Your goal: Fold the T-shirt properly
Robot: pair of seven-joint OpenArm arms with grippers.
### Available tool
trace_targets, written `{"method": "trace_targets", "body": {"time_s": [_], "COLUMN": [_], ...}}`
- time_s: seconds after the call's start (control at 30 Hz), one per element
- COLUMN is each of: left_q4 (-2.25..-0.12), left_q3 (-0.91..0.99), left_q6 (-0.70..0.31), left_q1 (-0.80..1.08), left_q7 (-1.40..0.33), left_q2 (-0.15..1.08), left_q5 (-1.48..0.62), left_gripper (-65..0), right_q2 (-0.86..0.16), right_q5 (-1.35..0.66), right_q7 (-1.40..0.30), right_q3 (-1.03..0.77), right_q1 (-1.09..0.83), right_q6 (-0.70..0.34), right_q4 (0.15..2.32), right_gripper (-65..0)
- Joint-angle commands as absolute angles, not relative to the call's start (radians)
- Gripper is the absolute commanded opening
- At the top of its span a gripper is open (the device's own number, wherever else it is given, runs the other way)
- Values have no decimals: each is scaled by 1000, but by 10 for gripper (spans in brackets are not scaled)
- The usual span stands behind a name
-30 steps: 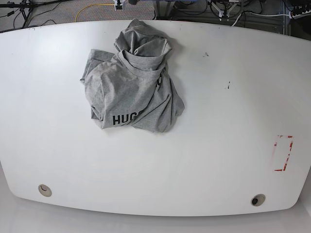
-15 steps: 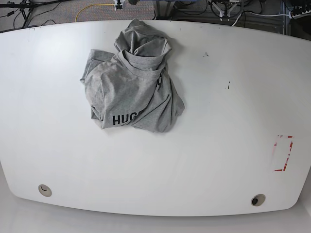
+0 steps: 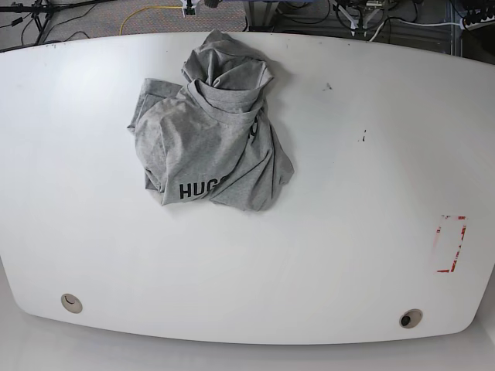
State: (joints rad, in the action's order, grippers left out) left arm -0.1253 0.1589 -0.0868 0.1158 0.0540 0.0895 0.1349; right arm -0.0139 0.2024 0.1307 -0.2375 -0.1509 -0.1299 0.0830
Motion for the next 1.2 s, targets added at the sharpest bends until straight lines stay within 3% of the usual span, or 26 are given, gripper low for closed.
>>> {"method": "trace_targets", "body": {"time_s": [0.0,1.17], "left_q4": [-125,-137], "left_q3": [159,155], "left_q6": [-88,-86], "left_q1": [120,138], "left_q7": [57,62], "left_q2": [95,101], "left_q5": [139,139], "left_gripper": [-382,-379], "right_q2": [-16,-10], "right_q5": [197,196], "right_q7": [133,153], "right_q3": [-237,-221], "right_q1": [-158,-165], "right_q6": [-129,-129], "right_q4": [82,88], "right_gripper": [-499,-501]}}
